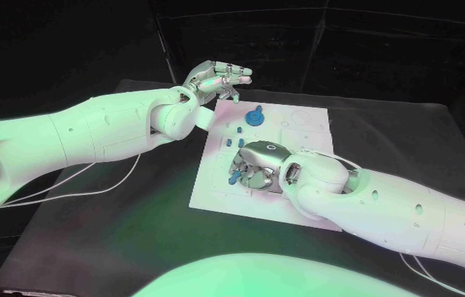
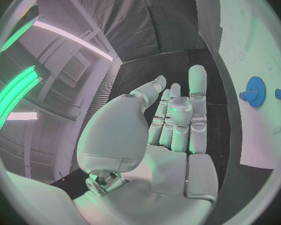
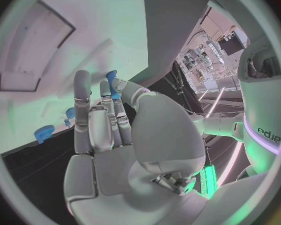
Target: Assemble the parts on the task board
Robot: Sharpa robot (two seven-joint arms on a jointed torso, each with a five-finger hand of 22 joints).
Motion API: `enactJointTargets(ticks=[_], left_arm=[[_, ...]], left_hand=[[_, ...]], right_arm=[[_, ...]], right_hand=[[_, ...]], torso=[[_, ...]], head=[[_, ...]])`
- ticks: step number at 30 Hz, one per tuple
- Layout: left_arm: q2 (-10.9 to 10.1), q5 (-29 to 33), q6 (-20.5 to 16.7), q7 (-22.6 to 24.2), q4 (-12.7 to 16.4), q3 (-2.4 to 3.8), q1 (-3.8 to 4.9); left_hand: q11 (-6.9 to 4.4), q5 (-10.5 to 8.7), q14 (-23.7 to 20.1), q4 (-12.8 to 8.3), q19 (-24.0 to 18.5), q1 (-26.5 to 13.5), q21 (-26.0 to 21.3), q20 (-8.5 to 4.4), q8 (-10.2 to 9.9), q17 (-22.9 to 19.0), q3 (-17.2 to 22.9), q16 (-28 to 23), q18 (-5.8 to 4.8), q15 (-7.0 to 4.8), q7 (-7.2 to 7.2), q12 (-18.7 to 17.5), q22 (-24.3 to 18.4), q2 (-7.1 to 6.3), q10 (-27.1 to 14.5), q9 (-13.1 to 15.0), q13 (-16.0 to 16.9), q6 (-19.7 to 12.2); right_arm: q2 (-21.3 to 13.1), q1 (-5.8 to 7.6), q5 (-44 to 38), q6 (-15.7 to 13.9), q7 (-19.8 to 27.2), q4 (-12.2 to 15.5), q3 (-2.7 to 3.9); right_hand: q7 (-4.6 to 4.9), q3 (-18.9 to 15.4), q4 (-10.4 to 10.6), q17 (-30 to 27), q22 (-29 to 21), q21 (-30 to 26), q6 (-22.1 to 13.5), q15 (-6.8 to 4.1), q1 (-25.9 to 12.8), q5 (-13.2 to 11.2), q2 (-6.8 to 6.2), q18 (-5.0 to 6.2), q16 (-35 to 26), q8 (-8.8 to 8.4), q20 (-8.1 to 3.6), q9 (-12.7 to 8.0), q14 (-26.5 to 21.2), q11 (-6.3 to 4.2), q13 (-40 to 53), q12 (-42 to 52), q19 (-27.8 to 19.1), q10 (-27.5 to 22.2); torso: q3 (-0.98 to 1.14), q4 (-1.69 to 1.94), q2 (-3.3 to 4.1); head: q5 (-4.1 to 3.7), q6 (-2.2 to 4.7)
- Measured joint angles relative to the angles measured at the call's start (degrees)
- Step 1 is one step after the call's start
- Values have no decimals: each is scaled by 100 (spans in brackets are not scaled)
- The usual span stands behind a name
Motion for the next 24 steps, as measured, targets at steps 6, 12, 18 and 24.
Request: enactJointTargets(ticks=[6, 12, 18, 24], left_arm=[[-4, 0, 0, -2, 6, 0, 1], [-9, 0, 0, -4, 11, 0, 1], [-10, 0, 0, -5, 12, 0, 2], [-7, 0, 0, -5, 8, 0, 2]], left_hand=[[0, 0, 0, 0, 0, 0, 0, 0, 0, 0, 0, 0, 0, 0, 0, 0, 0, 0, 0, 0, 0, 0], [0, 0, 0, 0, 0, 0, 0, 0, 0, 0, 0, 0, 0, 0, 0, 0, 5, 0, 0, 0, 0, 0], [0, 0, 0, 0, 0, 0, 0, 0, 0, 0, 0, 0, 0, 0, 0, 0, 4, 0, 0, 0, 0, 0], [0, 0, 0, 0, 0, 0, 0, 0, 0, 0, 0, 0, 0, 0, 0, 0, 4, 0, 0, 0, 0, 0]], right_arm=[[63, 0, -3, 73, -30, -35, 0], [103, 1, -3, 111, -59, -56, 2], [130, 1, -3, 83, -66, -69, 0], [145, 1, -3, -21, -22, -56, -1]], right_hand=[[0, 0, 0, 0, 0, 0, 0, 0, -22, 0, -22, 1, 0, -1, 0, 0, 0, 0, 0, 0, 0, 0], [0, -15, 15, -10, 0, 0, 0, 0, -22, 0, -22, 0, 0, -2, 0, 0, 0, 0, 1, -14, 0, 0], [86, -15, 16, -92, -1, 0, -205, 0, -51, -20, -51, 0, -32, -105, 22, -26, 0, 52, -19, -79, -22, -52], [104, -82, 3, -108, -1, 0, -561, 0, -168, -87, -168, 0, -32, -267, 62, -47, 0, 92, -21, -80, -62, -94]], torso=[[-1, 1, 0], [-1, 1, 0], [1, 1, 0], [2, -2, 0]], head=[[0, -3], [1, -4], [1, -12], [7, -13]])
